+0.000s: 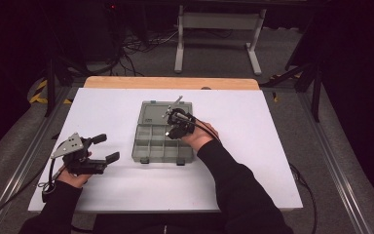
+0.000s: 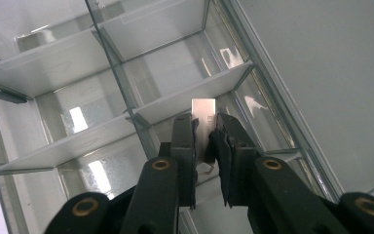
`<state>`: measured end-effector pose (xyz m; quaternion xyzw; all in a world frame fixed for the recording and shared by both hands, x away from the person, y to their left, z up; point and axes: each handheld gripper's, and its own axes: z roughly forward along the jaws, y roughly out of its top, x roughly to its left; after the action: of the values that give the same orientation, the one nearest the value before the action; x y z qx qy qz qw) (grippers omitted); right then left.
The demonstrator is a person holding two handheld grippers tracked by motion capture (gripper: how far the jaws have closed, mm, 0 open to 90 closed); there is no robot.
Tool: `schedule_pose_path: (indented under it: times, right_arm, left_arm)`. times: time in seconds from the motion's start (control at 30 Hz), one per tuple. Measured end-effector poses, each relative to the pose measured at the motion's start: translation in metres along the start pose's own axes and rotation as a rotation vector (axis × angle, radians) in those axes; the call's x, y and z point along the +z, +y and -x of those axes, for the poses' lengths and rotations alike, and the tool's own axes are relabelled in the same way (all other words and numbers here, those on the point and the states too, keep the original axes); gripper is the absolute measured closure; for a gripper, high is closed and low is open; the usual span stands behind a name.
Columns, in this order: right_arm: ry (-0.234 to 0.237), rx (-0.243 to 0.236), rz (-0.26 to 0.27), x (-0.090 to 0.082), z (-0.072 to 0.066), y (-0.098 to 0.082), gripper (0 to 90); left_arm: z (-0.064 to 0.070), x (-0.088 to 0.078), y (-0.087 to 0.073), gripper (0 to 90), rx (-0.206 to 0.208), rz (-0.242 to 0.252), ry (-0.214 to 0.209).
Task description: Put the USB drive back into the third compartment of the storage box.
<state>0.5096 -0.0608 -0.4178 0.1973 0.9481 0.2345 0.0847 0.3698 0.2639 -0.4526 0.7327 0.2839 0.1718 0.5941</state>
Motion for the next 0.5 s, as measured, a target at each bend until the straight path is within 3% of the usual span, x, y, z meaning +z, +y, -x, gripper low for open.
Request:
schedule_pose_path:
  times: [0.37, 0.5]
  right_arm:
    - [-0.008, -0.004, 0.021, -0.008, -0.001, -0.001, 73.1]
    - [-0.021, 0.001, 0.051, -0.021, 0.001, -0.005, 81.3]
  left_arm:
    - [-0.002, 0.002, 0.0, 10.2, -0.006, 0.008, -0.001]
    - [-0.003, 0.005, 0.004, 9.8, -0.003, 0.007, -0.001]
